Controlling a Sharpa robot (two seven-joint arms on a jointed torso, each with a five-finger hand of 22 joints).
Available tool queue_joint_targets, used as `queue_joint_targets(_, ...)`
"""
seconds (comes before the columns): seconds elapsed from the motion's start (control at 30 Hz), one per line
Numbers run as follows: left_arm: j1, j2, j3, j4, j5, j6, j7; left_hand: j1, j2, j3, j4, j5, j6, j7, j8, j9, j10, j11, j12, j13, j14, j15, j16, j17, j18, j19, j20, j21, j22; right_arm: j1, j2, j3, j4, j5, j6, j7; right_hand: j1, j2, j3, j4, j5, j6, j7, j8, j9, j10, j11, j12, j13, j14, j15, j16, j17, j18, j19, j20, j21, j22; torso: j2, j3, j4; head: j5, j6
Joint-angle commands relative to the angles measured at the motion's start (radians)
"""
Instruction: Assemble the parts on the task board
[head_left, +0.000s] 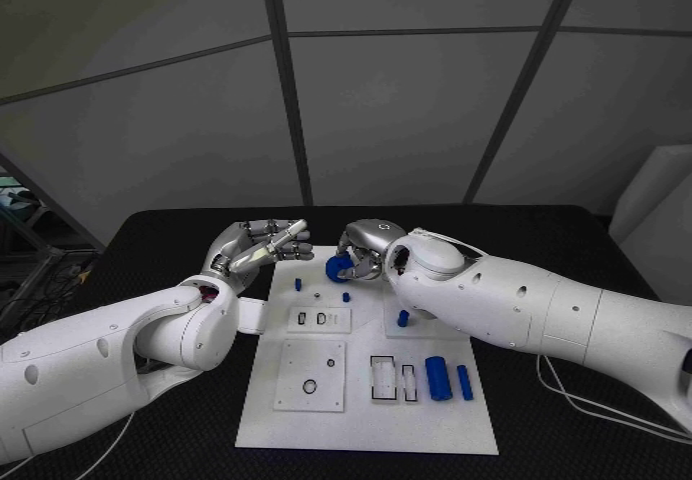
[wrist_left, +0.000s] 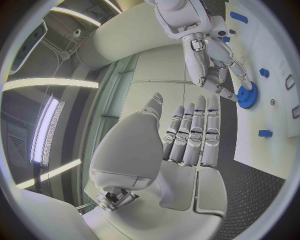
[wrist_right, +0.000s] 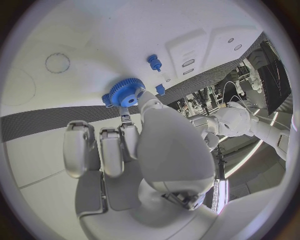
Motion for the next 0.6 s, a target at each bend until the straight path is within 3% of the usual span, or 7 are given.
queue_joint_targets(0.03, 0.002, 0.001, 0.001, 0.001, -0.002, 0.011, 0.005, -0.003, 0.009, -0.001, -0.005, -0.005, 0.000, 0.005, -0.003, -0.001, -0.001, 0.004, -0.006, 0.000, -0.001, 0.003, -0.007, 0.001, -0.013, -0.004, 0.002, 0.005, 0.001, 0.002, 0.005, 0.000, -0.006, -0.009, 0.019, -0.004, -0.020, -0.018, -0.015, 0.005, -0.037, -0.069, 0.010, -0.037, -0.007, -0.012, 0.006, -0.013, 0.010, 0.076, 0.015, -0.003, 0.136, -0.012, -0.001, 0.014, -0.002, 0.079, 0.000, -0.0002, -0.0007, 0.000, 0.000)
queue_joint_targets(0.17, 0.002, 0.001, 0.001, 0.001, -0.002, 0.011, 0.005, -0.003, 0.009, -0.001, -0.005, -0.005, 0.000, 0.005, -0.003, -0.001, -0.001, 0.004, -0.006, 0.000, -0.001, 0.003, -0.007, 0.001, -0.013, -0.004, 0.002, 0.005, 0.001, 0.002, 0.009, 0.000, -0.011, -0.009, 0.047, -0.007, -0.077, -0.030, -0.045, 0.037, -0.017, -0.097, 0.017, -0.037, -0.004, -0.021, 0.014, -0.023, 0.001, 0.076, 0.022, -0.003, 0.136, -0.011, -0.003, 0.023, -0.003, 0.078, 0.001, 0.0004, 0.0009, 0.000, 0.000)
queue_joint_targets(0.27, 0.002, 0.000, 0.001, 0.001, -0.002, 0.011, 0.004, -0.003, 0.010, -0.001, -0.006, -0.005, 0.000, 0.005, -0.004, -0.001, -0.001, 0.004, -0.006, 0.000, -0.001, 0.003, -0.008, 0.001, -0.013, -0.004, 0.002, 0.006, 0.001, 0.002, 0.009, 0.000, -0.013, -0.009, 0.066, -0.009, -0.143, -0.018, -0.062, 0.078, 0.055, -0.082, 0.020, -0.030, 0.001, -0.022, 0.017, -0.023, 0.002, 0.077, 0.026, -0.002, 0.138, -0.010, -0.004, 0.028, -0.004, 0.077, 0.000, 0.0003, 0.0001, 0.000, -0.001)
queue_joint_targets(0.37, 0.002, 0.000, 0.001, 0.001, -0.002, 0.011, 0.003, -0.003, 0.010, -0.001, -0.006, -0.005, 0.000, 0.005, -0.004, -0.001, -0.001, 0.004, -0.006, 0.000, -0.001, 0.003, -0.008, 0.001, -0.013, -0.004, 0.002, 0.006, 0.001, 0.002, 0.008, 0.000, -0.014, -0.009, 0.076, -0.010, -0.193, 0.004, -0.068, 0.081, 0.112, -0.068, 0.019, -0.026, 0.003, -0.021, 0.017, -0.020, 0.005, 0.077, 0.027, -0.002, 0.139, -0.010, -0.003, 0.030, -0.004, 0.077, 0.000, 0.0005, -0.0005, 0.001, -0.001)
queue_joint_targets(0.6, 0.002, -0.002, 0.001, 0.001, -0.002, 0.011, 0.003, -0.006, 0.012, -0.001, -0.005, -0.005, -0.001, 0.006, -0.005, -0.001, -0.003, 0.006, -0.008, 0.000, -0.001, 0.003, -0.009, 0.002, -0.013, -0.005, 0.003, 0.007, 0.002, 0.002, 0.002, 0.000, -0.013, 0.002, 0.099, -0.012, -0.243, 0.031, -0.068, 0.081, 0.167, -0.041, 0.013, -0.020, 0.005, -0.014, 0.013, -0.007, 0.018, 0.078, 0.024, -0.001, 0.143, -0.010, -0.002, 0.028, -0.003, 0.080, 0.000, 0.0006, -0.0006, 0.001, -0.002)
